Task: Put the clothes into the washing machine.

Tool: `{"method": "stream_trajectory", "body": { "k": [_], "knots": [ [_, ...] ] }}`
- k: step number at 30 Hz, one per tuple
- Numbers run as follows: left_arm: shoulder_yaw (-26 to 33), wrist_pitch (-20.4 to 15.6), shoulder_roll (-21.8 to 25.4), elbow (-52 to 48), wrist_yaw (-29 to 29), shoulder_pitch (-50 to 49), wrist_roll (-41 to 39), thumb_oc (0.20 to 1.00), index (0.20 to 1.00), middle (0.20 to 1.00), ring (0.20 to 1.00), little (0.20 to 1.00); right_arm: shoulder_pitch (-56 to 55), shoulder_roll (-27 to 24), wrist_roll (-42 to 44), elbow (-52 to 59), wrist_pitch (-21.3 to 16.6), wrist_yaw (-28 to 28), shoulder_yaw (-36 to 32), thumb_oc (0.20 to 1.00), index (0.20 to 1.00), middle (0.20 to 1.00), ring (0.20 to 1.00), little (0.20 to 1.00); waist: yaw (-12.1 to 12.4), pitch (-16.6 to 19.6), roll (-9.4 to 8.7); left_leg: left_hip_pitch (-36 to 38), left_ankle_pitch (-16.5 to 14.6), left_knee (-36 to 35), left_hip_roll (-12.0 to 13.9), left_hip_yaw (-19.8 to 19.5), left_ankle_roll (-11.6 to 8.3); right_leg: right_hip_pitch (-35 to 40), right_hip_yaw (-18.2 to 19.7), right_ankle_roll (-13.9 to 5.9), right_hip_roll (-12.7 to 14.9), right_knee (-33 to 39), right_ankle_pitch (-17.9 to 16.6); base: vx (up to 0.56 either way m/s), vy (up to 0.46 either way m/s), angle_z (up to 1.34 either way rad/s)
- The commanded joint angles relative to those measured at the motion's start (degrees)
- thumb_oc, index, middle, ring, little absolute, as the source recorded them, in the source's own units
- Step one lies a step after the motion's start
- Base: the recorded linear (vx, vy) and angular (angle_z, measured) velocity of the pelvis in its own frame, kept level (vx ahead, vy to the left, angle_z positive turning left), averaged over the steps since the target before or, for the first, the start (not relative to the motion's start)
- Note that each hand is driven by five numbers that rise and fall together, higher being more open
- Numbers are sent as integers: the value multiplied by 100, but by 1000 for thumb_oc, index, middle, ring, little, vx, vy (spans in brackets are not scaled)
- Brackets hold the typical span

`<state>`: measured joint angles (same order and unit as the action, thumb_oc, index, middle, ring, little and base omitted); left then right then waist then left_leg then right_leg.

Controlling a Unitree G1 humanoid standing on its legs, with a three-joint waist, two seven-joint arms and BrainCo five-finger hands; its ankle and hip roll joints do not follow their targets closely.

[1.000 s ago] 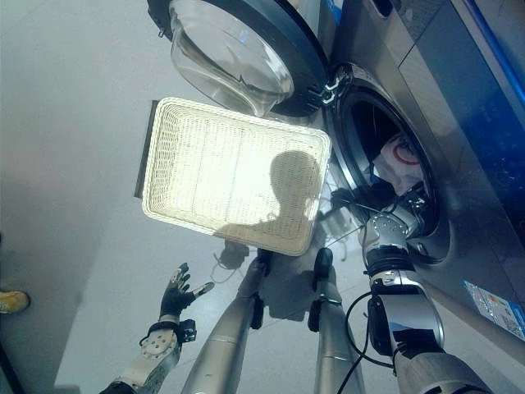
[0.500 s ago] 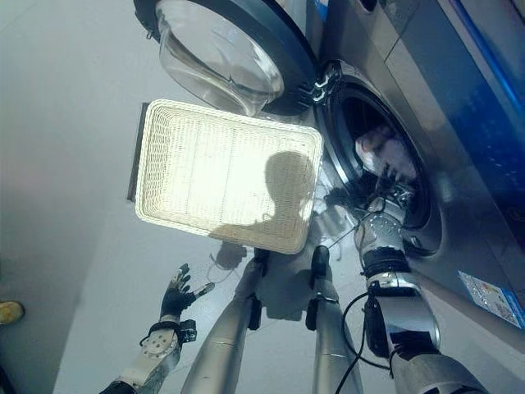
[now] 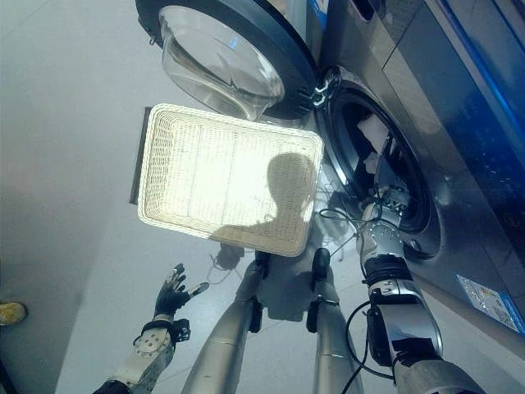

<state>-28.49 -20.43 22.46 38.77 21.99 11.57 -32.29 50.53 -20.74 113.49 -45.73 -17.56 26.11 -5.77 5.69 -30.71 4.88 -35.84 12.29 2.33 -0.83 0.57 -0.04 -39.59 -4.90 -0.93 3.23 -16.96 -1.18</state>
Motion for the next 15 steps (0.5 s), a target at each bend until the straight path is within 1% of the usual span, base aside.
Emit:
{"method": "stream_trajectory", "body": {
  "k": [1, 2, 3, 5, 6, 7, 8, 9, 10, 11, 13, 14, 15],
  "knots": [
    [11, -134, -163, 34, -26, -1, -31, 1000, 1000, 1000, 1000, 1000, 76, -700, -181, 246, -396, -169, 286, 1000, 1000, 1000, 1000, 1000, -117, 91, 279, 172, -361, 109, -496, 16, 198, 329, -447, -215, -96, 671, -658, -49, 12, -1],
    [16, -145, -184, 57, -25, 0, -28, 1000, 1000, 1000, 1000, 1000, 64, -700, -485, 182, -542, -316, 315, 1000, 1000, 1000, 1000, 1000, -122, 91, 278, 172, -357, 103, -494, 19, 196, 333, -446, -216, -95, 684, -669, -37, 18, -1],
    [15, -137, -224, 111, -16, 23, -14, 1000, 1000, 1000, 1000, 1000, 41, -705, -1406, 29, -1099, -910, 391, 1000, 1000, 1000, 1000, 1000, -129, 91, 267, 227, -388, 89, -496, 29, 193, 379, -444, -227, -95, 701, -650, 0, 0, 0],
    [11, -140, -256, 138, -7, 36, -2, 1000, 1000, 1000, 1000, 1000, 35, -707, -2156, -40, -1373, -1409, 446, 1000, 1000, 1000, 1000, 1000, -134, 91, 264, 237, -388, 86, -497, 37, 195, 385, -442, -227, -95, 722, -667, -15, 18, -5],
    [19, -135, -299, 161, 4, 62, 28, 1000, 1000, 1000, 1000, 1000, 62, -696, -2906, -79, -1306, -1725, 551, 1000, 1000, 1000, 1000, 1000, -137, 91, 260, 226, -385, 98, -496, 53, 198, 376, -437, -219, -97, 742, -691, -35, 27, -8],
    [39, -169, -344, 208, -4, 53, 79, 1000, 1000, 1000, 1000, 1000, 33, -661, -3417, -125, -1004, -1653, 658, 1000, 1000, 1000, 1000, 1000, -135, 91, 254, 240, -387, 89, -489, 65, 197, 387, -439, -220, -91, 763, -701, -48, 30, -9],
    [99, -168, -357, 234, -41, 76, 105, 1000, 1000, 1000, 1000, 1000, -17, -674, -3786, -161, -882, -1572, 839, 1000, 1000, 1000, 1000, 1000, -133, 91, 241, 216, -379, 93, -492, 83, 202, 365, -448, -217, -91, 778, -716, -54, 20, -7],
    [127, -166, -354, 242, -55, 106, 112, 1000, 1000, 1000, 1000, 1000, -27, -680, -3907, -163, -880, -1612, 889, 1000, 1000, 1000, 1000, 1000, -136, 91, 233, 167, -344, 96, -494, 90, 204, 323, -455, -211, -89, 793, -758, -55, 9, -5],
    [154, -169, -356, 261, -72, 120, 123, 1000, 1000, 1000, 1000, 1000, -77, -688, -4268, -168, -764, -1654, 988, 1000, 1000, 1000, 1000, 1000, -140, 91, 220, 160, -342, 97, -498, 95, 206, 315, -462, -213, -86, 804, -768, -49, 1, -5],
    [193, -174, -387, 305, -90, 129, 176, 1000, 1000, 1000, 1000, 1000, -223, -722, -4865, -221, -633, -1628, 1243, 1000, 1000, 1000, 1000, 1000, -146, 91, 194, 200, -369, 92, -504, 107, 213, 347, -469, -219, -84, 820, -754, -32, -1, -5],
    [220, -171, -392, 313, -101, 131, 196, 1000, 1000, 1000, 1000, 1000, -295, -721, -5097, -220, -640, -1697, 1301, 1000, 1000, 1000, 1000, 1000, -153, 91, 184, 193, -368, 98, -505, 108, 213, 343, -471, -221, -86, 819, -755, -23, 1, -1],
    [324, -166, -388, 360, -171, 138, 251, 1000, 1000, 1000, 1000, 1000, -522, -813, -6004, -300, -564, -1743, 1561, 1000, 1000, 1000, 1000, 1000, -165, 91, 142, 194, -375, 127, -508, 123, 221, 336, -477, -221, -87, 813, -767, -62, 0, -2],
    [383, -154, -387, 369, -190, 122, 309, 1000, 1000, 1000, 1000, 1000, -681, -835, -6555, -307, -572, -1775, 1695, 1000, 1000, 1000, 1000, 1000, -171, 91, 112, 206, -386, 141, -507, 126, 225, 344, -476, -222, -88, 810, -765, -67, 0, -2]
  ]
}}
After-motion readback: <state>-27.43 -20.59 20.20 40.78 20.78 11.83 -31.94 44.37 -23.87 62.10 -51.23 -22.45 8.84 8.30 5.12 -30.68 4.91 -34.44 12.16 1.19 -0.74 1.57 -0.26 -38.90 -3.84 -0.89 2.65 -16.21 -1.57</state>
